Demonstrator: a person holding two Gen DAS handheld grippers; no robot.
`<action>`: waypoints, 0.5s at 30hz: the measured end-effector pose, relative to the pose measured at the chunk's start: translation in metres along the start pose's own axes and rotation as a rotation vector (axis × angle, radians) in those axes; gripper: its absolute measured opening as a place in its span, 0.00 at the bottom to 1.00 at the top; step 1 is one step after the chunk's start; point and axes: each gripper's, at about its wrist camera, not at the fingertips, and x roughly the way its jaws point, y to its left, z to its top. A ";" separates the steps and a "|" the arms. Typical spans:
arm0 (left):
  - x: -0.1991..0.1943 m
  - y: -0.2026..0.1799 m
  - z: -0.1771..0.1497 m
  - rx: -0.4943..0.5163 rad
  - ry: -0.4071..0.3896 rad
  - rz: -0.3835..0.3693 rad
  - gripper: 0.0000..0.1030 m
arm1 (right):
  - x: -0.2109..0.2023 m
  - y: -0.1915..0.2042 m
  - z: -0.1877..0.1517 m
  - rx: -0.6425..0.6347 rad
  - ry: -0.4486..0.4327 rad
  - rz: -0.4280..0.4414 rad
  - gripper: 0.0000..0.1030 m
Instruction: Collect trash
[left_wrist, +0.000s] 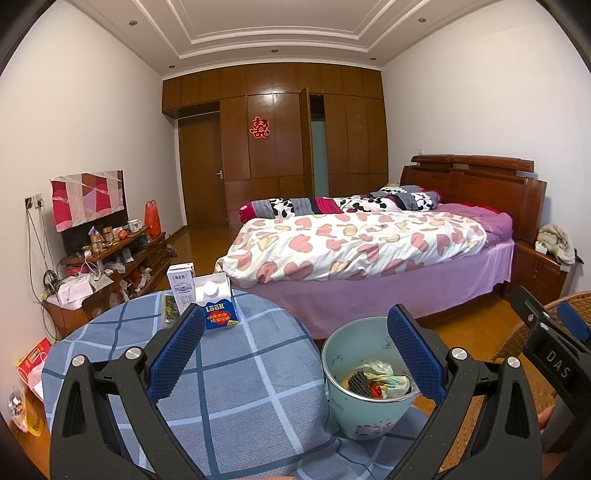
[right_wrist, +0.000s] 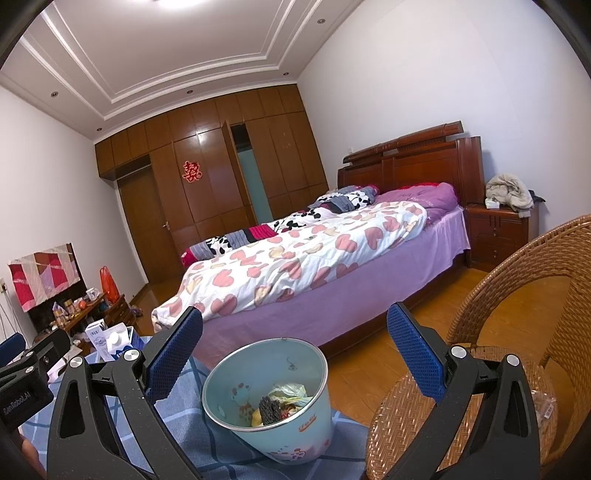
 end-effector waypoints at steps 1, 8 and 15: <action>0.000 0.002 -0.001 0.000 0.000 -0.002 0.94 | 0.000 0.000 0.000 0.000 0.000 0.000 0.95; 0.003 0.013 -0.002 -0.038 0.035 -0.043 0.94 | 0.000 -0.001 0.000 0.001 0.001 0.001 0.95; 0.010 0.015 -0.005 -0.035 0.060 -0.016 0.93 | 0.000 0.004 0.003 -0.007 0.011 0.006 0.95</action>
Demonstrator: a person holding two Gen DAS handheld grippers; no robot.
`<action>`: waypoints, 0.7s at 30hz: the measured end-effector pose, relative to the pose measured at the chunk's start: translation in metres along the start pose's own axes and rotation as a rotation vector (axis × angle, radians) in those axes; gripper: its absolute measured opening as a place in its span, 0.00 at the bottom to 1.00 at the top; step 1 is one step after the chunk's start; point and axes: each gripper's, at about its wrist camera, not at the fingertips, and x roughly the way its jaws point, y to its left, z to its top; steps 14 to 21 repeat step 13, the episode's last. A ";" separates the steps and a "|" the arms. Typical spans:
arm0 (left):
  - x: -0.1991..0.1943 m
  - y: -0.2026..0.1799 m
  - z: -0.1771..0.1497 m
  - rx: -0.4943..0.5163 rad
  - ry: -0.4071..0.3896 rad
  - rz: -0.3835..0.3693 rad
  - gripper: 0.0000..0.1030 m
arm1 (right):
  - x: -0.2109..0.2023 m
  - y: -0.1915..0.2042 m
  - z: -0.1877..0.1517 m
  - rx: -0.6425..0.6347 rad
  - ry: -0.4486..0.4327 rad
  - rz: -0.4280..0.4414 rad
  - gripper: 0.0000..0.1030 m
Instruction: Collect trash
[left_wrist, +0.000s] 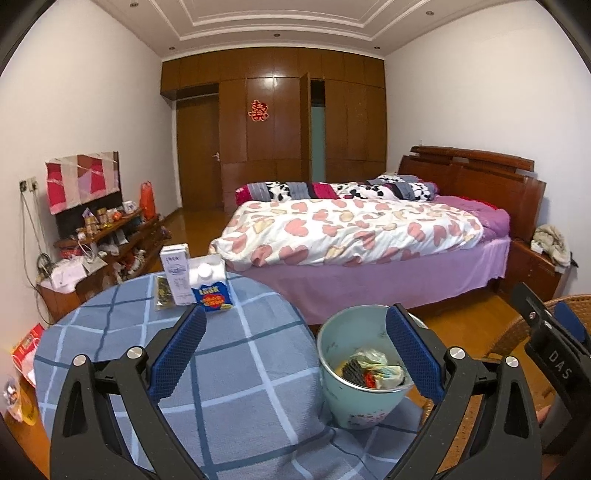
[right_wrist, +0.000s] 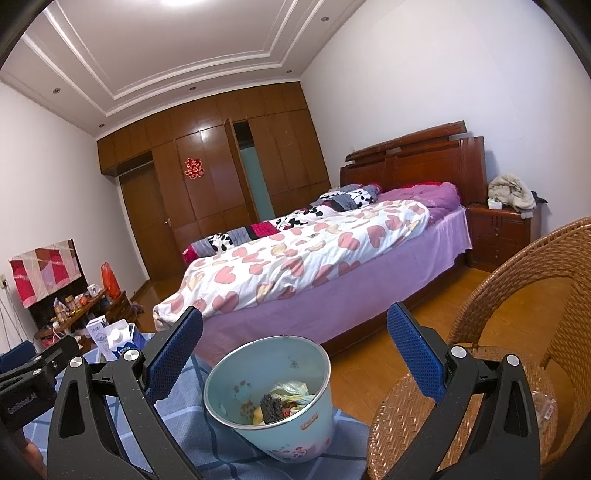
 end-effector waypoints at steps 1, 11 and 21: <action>-0.001 0.002 0.000 0.000 -0.001 0.003 0.94 | 0.000 0.001 0.001 0.000 0.002 0.001 0.95; 0.010 0.012 0.001 -0.004 0.039 0.075 0.94 | 0.006 0.007 -0.001 -0.008 0.034 0.009 0.95; 0.011 0.014 0.000 -0.006 0.046 0.079 0.94 | 0.008 0.010 -0.002 -0.014 0.039 0.014 0.95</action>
